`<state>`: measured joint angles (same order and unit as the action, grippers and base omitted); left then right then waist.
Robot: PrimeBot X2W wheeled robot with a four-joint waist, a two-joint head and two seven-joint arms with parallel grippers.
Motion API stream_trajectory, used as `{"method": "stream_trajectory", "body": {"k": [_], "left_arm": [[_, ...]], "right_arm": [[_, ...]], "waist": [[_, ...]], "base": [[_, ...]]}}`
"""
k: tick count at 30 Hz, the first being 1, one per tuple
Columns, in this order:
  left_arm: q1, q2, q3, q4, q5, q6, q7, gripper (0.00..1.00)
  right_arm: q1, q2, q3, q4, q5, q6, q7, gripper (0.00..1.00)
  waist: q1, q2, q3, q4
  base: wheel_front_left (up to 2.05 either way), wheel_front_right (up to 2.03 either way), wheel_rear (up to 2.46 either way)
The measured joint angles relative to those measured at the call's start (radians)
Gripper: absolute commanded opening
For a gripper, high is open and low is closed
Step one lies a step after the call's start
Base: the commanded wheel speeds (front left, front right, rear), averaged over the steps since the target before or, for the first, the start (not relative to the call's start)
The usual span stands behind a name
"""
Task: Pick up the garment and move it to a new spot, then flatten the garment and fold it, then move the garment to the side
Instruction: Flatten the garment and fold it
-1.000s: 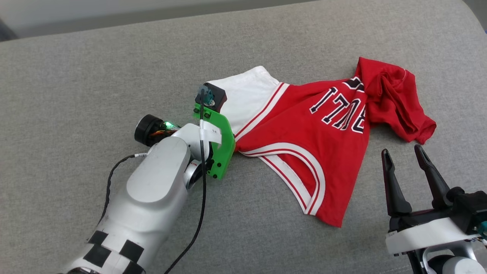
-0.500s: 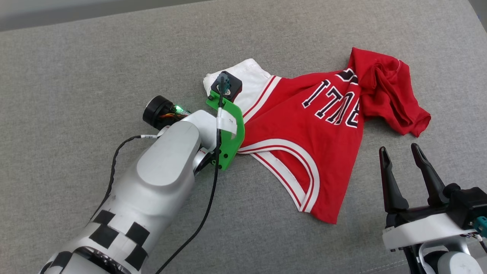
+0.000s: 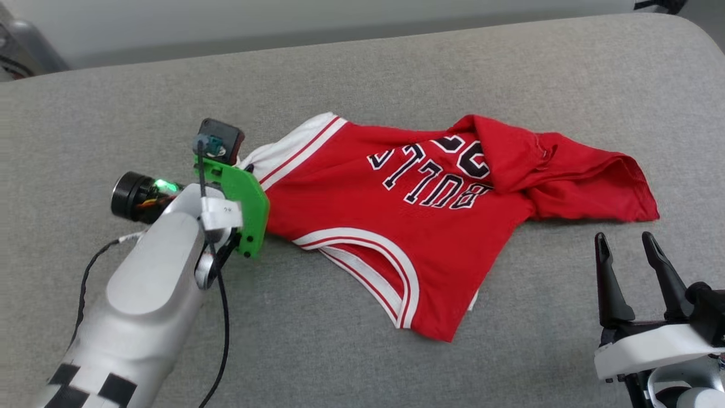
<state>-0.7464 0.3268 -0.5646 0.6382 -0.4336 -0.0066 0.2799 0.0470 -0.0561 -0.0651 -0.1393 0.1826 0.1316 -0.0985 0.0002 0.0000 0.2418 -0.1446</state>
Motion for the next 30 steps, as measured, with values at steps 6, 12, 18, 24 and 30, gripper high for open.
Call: {"method": "stream_trajectory", "body": {"k": [6,12,18,24,30], "left_arm": [[0.217,0.078,0.076,-0.175,-0.057,0.109,-0.024,0.00],[0.548,0.141,0.158,-0.398,-0.129,0.263,-0.023,0.00],[0.766,0.113,0.177,-0.499,-0.200,0.327,-0.022,0.00],[0.807,0.079,0.179,-0.531,-0.226,0.333,-0.058,1.00],[0.801,0.070,0.222,-0.584,-0.187,0.323,-0.273,1.00]], "right_arm": [[0.022,0.000,-0.031,-0.005,-0.002,0.000,0.026,1.00],[0.053,0.003,-0.038,-0.017,-0.005,0.000,0.060,1.00],[0.076,0.004,-0.046,-0.025,-0.012,0.000,0.088,1.00],[0.084,0.004,-0.051,-0.042,-0.015,0.000,0.130,1.00],[0.099,0.005,-0.039,-0.065,-0.020,0.000,0.205,1.00]], "waist": [[-0.0001,0.0000,-0.044,0.055],[-0.0002,0.0000,-0.090,0.112],[-0.0002,0.0000,-0.125,0.131],[-0.0002,0.0000,-0.145,0.141],[-0.0002,0.0000,-0.174,0.135]], "base": [[0.00,0.00,0.00],[0.00,0.00,0.00],[0.00,0.00,0.00],[0.00,0.00,0.00],[0.00,0.00,0.00]]}}
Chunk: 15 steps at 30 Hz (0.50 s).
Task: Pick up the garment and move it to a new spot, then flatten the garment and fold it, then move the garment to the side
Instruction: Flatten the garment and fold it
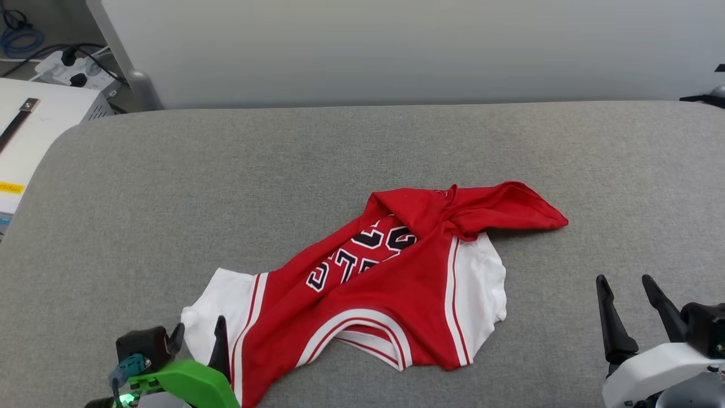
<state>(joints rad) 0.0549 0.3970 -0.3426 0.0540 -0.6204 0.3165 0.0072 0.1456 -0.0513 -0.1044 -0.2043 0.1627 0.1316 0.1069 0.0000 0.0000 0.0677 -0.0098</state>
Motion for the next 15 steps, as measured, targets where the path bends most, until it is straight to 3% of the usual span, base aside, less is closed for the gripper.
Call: {"method": "stream_trajectory", "body": {"k": [7,15], "left_arm": [[-0.019,-0.014,0.012,-0.035,0.054,-0.023,-0.184,1.00],[-0.061,-0.019,-0.008,-0.064,0.093,-0.041,-0.219,1.00]], "right_arm": [[0.002,-0.014,0.031,0.010,0.040,0.000,0.136,1.00],[-0.027,-0.131,0.112,0.067,0.140,0.000,0.396,1.00]], "waist": [[0.0000,0.0000,-0.016,0.003],[0.0000,0.0000,-0.005,0.044]], "base": [[0.00,0.00,0.00],[0.00,0.00,0.00]]}}
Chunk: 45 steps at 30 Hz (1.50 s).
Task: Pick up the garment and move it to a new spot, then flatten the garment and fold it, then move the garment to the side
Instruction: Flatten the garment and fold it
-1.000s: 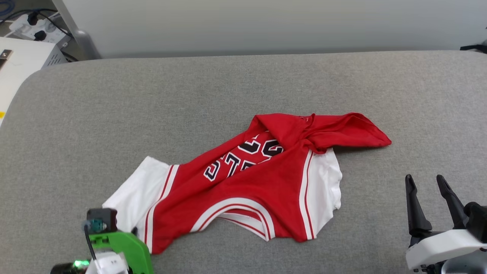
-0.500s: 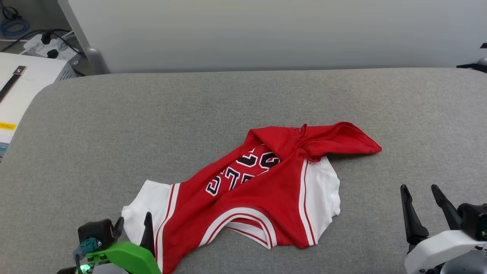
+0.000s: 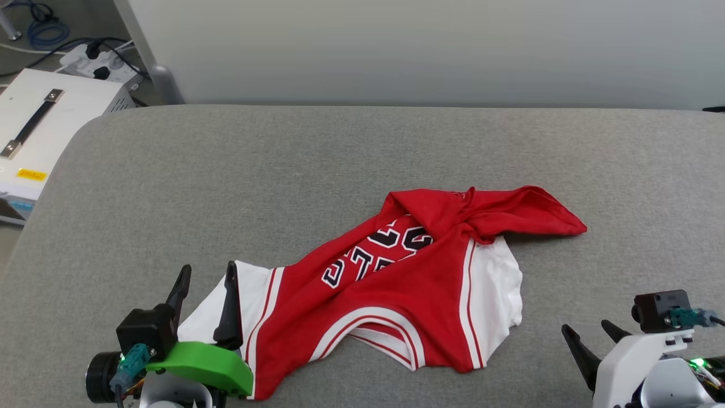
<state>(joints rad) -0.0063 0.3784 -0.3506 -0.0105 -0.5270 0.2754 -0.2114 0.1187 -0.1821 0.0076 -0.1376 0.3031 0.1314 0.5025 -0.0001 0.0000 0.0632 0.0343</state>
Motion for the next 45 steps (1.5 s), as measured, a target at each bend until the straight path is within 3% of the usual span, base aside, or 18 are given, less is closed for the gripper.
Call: {"method": "stream_trajectory", "body": {"k": [6,12,15,20,21,22,23,29,33,38,45], "left_arm": [[-0.041,-0.013,-0.018,-0.003,0.009,-0.005,-0.004,1.00],[-0.081,-0.040,-0.034,0.002,0.018,-0.014,-0.015,1.00],[-0.105,-0.061,-0.035,0.017,0.024,-0.020,-0.026,1.00],[-0.107,-0.067,-0.030,0.036,0.024,-0.025,-0.033,1.00],[-0.107,-0.067,-0.029,0.039,0.024,-0.025,-0.035,1.00],[-0.107,-0.068,-0.029,0.041,0.024,-0.026,-0.035,1.00],[-0.107,-0.069,-0.027,0.044,0.024,-0.026,-0.036,1.00],[-0.107,-0.071,-0.020,0.065,0.024,-0.035,-0.036,1.00],[-0.107,-0.066,-0.026,0.083,0.008,-0.060,-0.012,1.00],[-0.097,-0.019,-0.030,0.100,-0.079,-0.103,0.166,1.00],[-0.063,0.061,-0.031,0.068,-0.217,-0.112,0.482,1.00]], "right_arm": [[-0.094,-0.079,0.095,0.029,0.072,0.000,0.170,1.00],[-0.199,-0.122,0.165,0.083,0.107,0.000,0.234,1.00],[-0.249,-0.139,0.211,0.175,0.126,0.000,0.268,1.00],[-0.250,-0.145,0.237,0.241,0.159,-0.001,0.344,1.00],[-0.250,-0.145,0.237,0.243,0.166,-0.001,0.351,0.47],[-0.251,-0.146,0.237,0.244,0.172,-0.002,0.356,0.47],[-0.253,-0.147,0.237,0.244,0.175,-0.002,0.360,0.00],[-0.266,-0.139,0.237,0.250,0.188,-0.001,0.337,0.00],[-0.264,-0.119,0.171,0.237,0.185,0.001,0.278,0.00],[-0.226,-0.112,0.036,0.182,0.142,0.000,0.248,0.00],[-0.092,-0.061,-0.111,0.091,0.094,0.000,0.252,0.00]], "waist": [[0.0000,0.0000,0.025,0.052],[0.0000,0.0000,0.067,0.100],[0.0000,0.0000,0.106,0.134],[0.0000,0.0000,0.138,0.161],[0.0000,0.0000,0.141,0.165],[0.0000,0.0000,0.144,0.168],[0.0000,0.0000,0.148,0.171],[0.0000,0.0000,0.145,0.169],[0.0001,0.0000,0.123,0.163],[0.0001,0.0000,0.085,0.150],[0.0001,0.0000,0.048,0.102]], "base": [[0.00,0.00,0.00],[0.00,0.00,0.00],[0.00,0.00,0.00],[0.00,0.00,0.00],[0.00,0.00,0.00],[0.00,0.00,0.00],[0.00,0.00,0.00],[0.00,0.00,0.00],[0.00,0.00,0.00],[0.00,0.00,0.00],[0.00,0.00,0.00]]}}
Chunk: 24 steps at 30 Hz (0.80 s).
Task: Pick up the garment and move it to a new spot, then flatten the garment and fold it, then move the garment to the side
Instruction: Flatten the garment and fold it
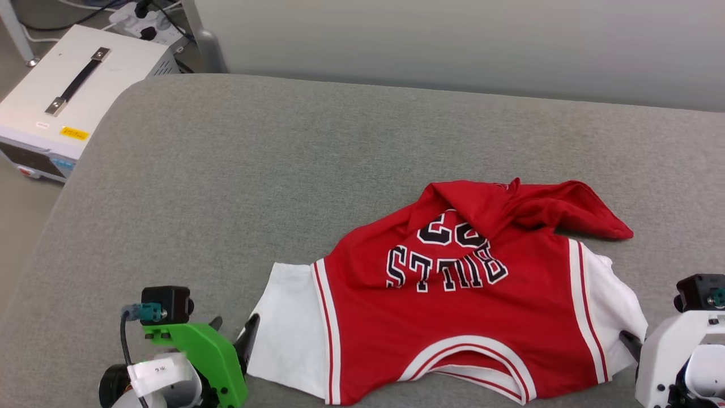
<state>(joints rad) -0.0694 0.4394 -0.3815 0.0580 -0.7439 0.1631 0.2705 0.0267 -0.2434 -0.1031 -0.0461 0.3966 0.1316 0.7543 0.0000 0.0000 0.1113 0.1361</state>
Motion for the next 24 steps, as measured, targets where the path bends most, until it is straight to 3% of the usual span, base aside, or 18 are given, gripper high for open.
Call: {"method": "stream_trajectory", "body": {"k": [7,14,21,22,24], "left_arm": [[0.031,0.071,-0.030,-0.024,-0.082,0.008,0.246,1.00],[0.030,0.090,-0.069,0.028,-0.094,0.019,0.338,1.00],[-0.030,0.091,-0.122,0.078,-0.069,-0.013,0.379,1.00],[-0.039,0.091,-0.129,0.087,-0.060,-0.020,0.382,0.72],[-0.056,0.091,-0.139,0.104,-0.055,-0.039,0.383,0.28]], "right_arm": [[0.069,0.061,-0.040,-0.075,-0.011,0.000,0.020,0.00],[0.095,0.092,-0.051,-0.104,-0.011,0.000,0.022,0.00],[0.100,0.104,-0.058,-0.113,-0.009,0.000,0.021,0.00],[0.100,0.105,-0.059,-0.113,-0.008,0.000,0.021,0.00],[0.099,0.108,-0.059,-0.116,-0.008,0.000,0.021,0.00]], "waist": [[0.0000,0.0000,-0.008,-0.067],[0.0000,0.0000,0.011,-0.125],[0.0000,0.0000,0.054,-0.146],[-0.0001,0.0000,0.058,-0.147],[0.0000,0.0000,0.069,-0.151]], "base": [[0.00,0.00,0.00],[0.00,0.00,0.00],[0.00,0.00,0.00],[0.00,0.00,0.00],[0.00,0.00,0.00]]}}
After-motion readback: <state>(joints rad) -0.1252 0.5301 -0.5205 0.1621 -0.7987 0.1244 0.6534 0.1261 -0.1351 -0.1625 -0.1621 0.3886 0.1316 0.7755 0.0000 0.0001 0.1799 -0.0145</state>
